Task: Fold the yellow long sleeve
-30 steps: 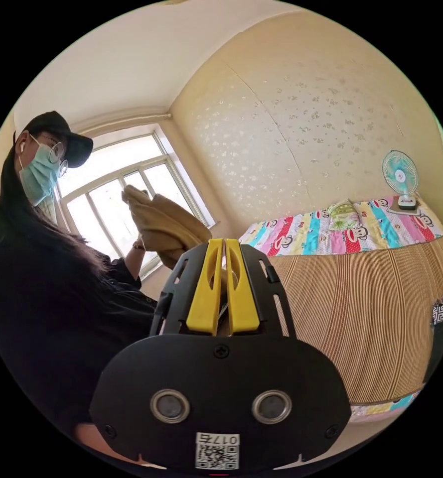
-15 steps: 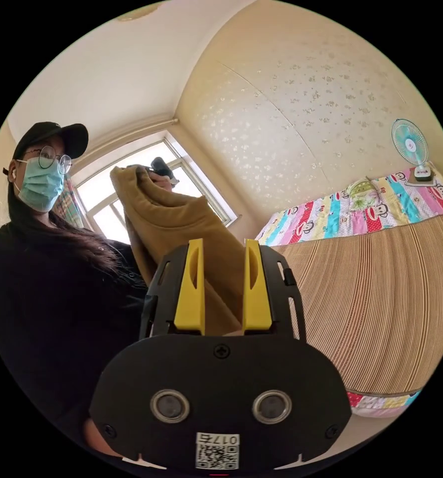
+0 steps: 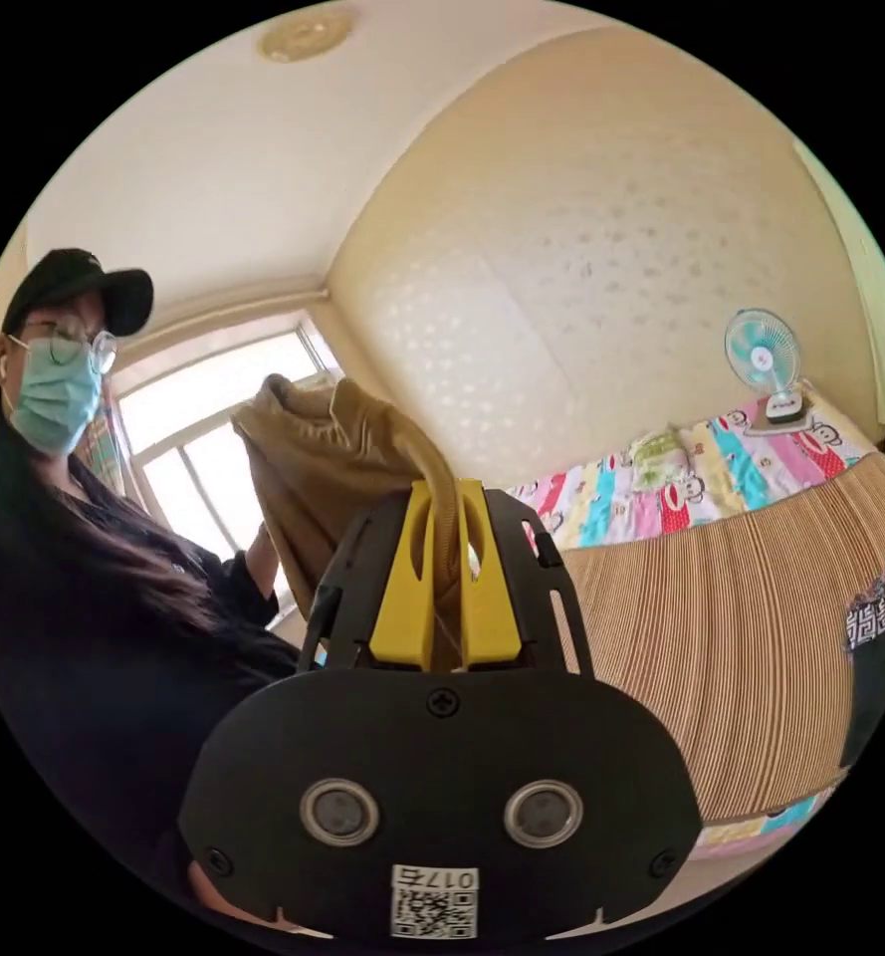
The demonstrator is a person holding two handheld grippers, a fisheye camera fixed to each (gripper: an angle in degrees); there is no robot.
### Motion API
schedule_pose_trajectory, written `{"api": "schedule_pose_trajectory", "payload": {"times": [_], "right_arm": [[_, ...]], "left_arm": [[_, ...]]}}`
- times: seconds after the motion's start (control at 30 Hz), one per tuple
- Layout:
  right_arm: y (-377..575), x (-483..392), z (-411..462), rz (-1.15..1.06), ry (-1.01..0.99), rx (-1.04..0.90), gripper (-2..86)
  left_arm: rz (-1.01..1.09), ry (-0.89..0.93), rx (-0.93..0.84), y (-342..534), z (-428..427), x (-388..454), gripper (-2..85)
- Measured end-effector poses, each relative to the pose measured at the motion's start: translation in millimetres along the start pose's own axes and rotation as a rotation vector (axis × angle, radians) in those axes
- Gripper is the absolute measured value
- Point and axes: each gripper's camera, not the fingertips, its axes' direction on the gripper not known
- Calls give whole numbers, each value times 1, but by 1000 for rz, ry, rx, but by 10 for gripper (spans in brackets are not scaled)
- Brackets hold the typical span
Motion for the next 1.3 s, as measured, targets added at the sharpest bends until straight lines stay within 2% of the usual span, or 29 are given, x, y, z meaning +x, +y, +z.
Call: {"api": "schedule_pose_trajectory", "payload": {"times": [0.07, 0.1, 0.27, 0.43, 0.53, 0.6, 0.63, 0.7, 0.73, 0.8, 0.83, 0.9, 0.97, 1.07, 1.13, 1.2, 1.23, 1.27, 1.3], "right_arm": [[-30, -18, -30, -71, -115, 146, 39], [-38, -24, -31, -92, -129, 148, 39], [-107, -82, -32, -290, -28, 143, 40], [-162, -99, -38, -412, -66, 89, 42], [-196, -91, -18, -453, -3, -5, 42], [-217, -71, 12, -485, 76, -104, 42], [-227, -47, 42, -514, 111, -184, 41], [-231, 9, 104, -552, 169, -329, 40], [-227, 62, 154, -520, 193, -430, 38], [-207, 155, 233, -410, 211, -579, 35], [-182, 219, 283, -315, 245, -653, 34], [-135, 298, 343, -137, 372, -761, 32], [-66, 346, 377, 8, 432, -780, 30], [38, 359, 390, 112, 429, -803, 32], [114, 362, 391, 145, 516, -879, 35], [189, 365, 391, 140, 622, -977, 43], [232, 370, 391, 130, 674, -1046, 49], [266, 370, 388, 93, 704, -1061, 55], [272, 362, 381, 41, 718, -979, 56]], "left_arm": [[-138, -188, 210, 29, -37, 10, 42], [-109, -223, 270, 44, -42, 26, 41], [7, -499, 216, 63, -20, 84, 40], [4, -504, 187, 51, -29, 87, 40], [-66, -581, 222, 42, -46, 68, 39], [-183, -716, 257, 39, -71, 29, 39], [-208, -746, 262, 41, -78, 14, 39], [-319, -832, 245, 60, -118, -69, 40], [-364, -850, 231, 69, -130, -97, 40], [-568, -926, 173, 122, -186, -222, 42], [-607, -953, 153, 138, -199, -251, 44], [-800, -1056, 122, 222, -251, -353, 53], [-953, -1106, 151, 288, -276, -391, 62], [-993, -1115, 191, 386, -265, -408, 74], [-1024, -1135, 53, 443, -231, -421, 73], [-1051, -1120, -210, 527, -175, -441, 69], [-1060, -1120, -278, 548, -163, -445, 68], [-1061, -1135, -416, 586, -142, -450, 68], [-1052, -1154, -539, 624, -126, -451, 66]]}}
